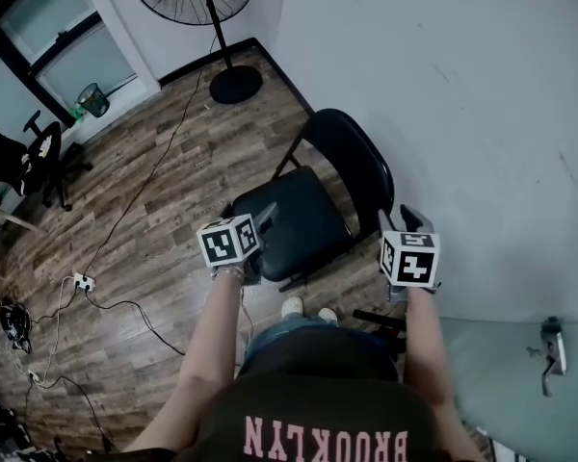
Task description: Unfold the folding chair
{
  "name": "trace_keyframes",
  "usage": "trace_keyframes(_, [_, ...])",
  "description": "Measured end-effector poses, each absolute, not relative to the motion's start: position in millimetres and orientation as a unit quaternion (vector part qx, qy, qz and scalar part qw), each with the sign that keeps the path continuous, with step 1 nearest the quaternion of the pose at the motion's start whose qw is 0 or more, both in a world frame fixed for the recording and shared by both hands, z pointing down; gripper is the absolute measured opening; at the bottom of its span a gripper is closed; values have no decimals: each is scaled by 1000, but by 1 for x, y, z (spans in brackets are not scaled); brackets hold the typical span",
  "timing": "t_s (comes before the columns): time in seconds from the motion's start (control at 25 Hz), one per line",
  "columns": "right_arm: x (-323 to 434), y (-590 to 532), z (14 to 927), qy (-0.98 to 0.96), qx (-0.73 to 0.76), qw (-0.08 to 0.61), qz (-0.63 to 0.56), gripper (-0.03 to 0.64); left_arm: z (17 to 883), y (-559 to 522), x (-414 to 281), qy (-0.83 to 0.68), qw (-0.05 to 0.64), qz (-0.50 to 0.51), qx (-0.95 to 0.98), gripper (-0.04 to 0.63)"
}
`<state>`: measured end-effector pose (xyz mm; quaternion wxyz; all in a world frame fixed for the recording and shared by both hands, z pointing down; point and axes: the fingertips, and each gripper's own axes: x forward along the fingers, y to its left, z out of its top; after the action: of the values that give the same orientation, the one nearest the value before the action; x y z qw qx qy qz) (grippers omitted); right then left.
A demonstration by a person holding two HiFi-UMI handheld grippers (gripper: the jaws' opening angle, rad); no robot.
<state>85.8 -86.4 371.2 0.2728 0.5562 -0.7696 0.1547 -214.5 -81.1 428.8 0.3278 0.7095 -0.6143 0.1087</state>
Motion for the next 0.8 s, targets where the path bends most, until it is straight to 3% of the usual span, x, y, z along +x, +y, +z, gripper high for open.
trace_keyframes(0.2, [82,-89,352,-781,555,258,124,149,401,-86,-194,-570,297,105,759,480])
trace_keyframes(0.4, [79,-92,327,-789,561,225,107,121,364,-91,-186,-559,220,112,791,360])
trace_keyframes(0.52, [79,-93,311,-795,564,205,89,102,340,-92,-178,-551,161,117,810,332])
trace_keyframes(0.8, [78,-95,276,-805,569,161,48,19,296,-94,-170,-563,55,119,816,125])
